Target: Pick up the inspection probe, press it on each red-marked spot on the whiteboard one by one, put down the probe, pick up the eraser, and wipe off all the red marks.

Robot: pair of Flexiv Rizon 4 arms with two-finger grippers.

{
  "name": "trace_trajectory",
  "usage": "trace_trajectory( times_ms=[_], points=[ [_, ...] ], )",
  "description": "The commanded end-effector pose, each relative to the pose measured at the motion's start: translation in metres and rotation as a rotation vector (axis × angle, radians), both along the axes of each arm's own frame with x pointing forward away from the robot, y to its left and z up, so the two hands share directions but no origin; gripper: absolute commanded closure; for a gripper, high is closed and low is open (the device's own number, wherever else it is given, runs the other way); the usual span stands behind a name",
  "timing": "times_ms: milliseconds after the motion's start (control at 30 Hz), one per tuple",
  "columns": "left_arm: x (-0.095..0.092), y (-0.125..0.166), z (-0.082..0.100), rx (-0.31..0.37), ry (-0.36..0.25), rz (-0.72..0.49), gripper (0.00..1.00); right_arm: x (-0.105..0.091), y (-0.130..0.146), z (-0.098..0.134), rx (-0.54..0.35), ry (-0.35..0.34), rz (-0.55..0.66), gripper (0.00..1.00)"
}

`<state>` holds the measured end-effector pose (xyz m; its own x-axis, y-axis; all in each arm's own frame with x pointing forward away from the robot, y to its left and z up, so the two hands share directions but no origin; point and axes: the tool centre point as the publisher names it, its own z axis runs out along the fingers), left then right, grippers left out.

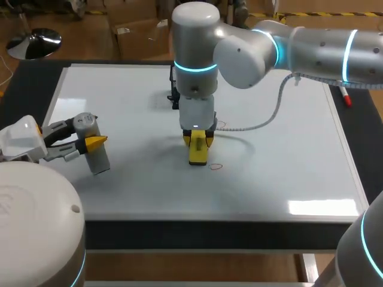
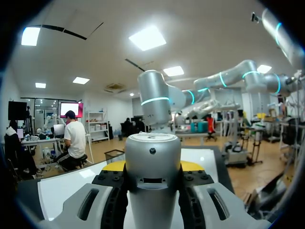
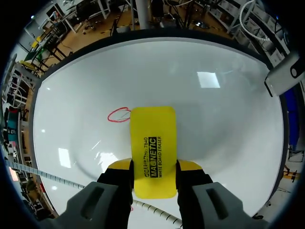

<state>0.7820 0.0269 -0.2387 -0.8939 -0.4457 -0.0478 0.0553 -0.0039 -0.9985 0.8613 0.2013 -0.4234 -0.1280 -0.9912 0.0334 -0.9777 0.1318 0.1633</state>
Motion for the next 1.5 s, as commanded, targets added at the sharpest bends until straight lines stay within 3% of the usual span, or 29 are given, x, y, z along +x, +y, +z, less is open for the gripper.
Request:
trace_trajectory(
  times_ms=[33,233,500,1267,1433,1500],
  points=[
    [0.0,0.0,0.001,-0.001,-0.001,0.0,1.0,-0.005,-0.016,0.025,0.019,-0.017,-0.002,1.0],
    [0.0,0.0,0.001,-0.001,-0.001,0.0,1.0,-0.002,-0.031,0.051,-0.003,-0.038,-0.027,1.0],
    [0.0,0.0,0.001,-0.001,-0.001,0.0,1.0,0.004,-0.049,0.068,0.0,-0.045,-0.05,1.0],
    [0.0,0.0,0.001,-0.001,-0.001,0.0,1.0,0.004,-0.049,0.069,0.0,-0.045,-0.052,1.0],
    [0.0,0.0,0.001,-0.001,-0.001,0.0,1.0,0.012,-0.082,0.071,-0.004,-0.03,-0.11,1.0],
    [0.0,0.0,0.001,-0.001,-0.001,0.0,1.0,0.016,-0.097,0.073,-0.054,-0.028,-0.146,1.0]
  ],
)
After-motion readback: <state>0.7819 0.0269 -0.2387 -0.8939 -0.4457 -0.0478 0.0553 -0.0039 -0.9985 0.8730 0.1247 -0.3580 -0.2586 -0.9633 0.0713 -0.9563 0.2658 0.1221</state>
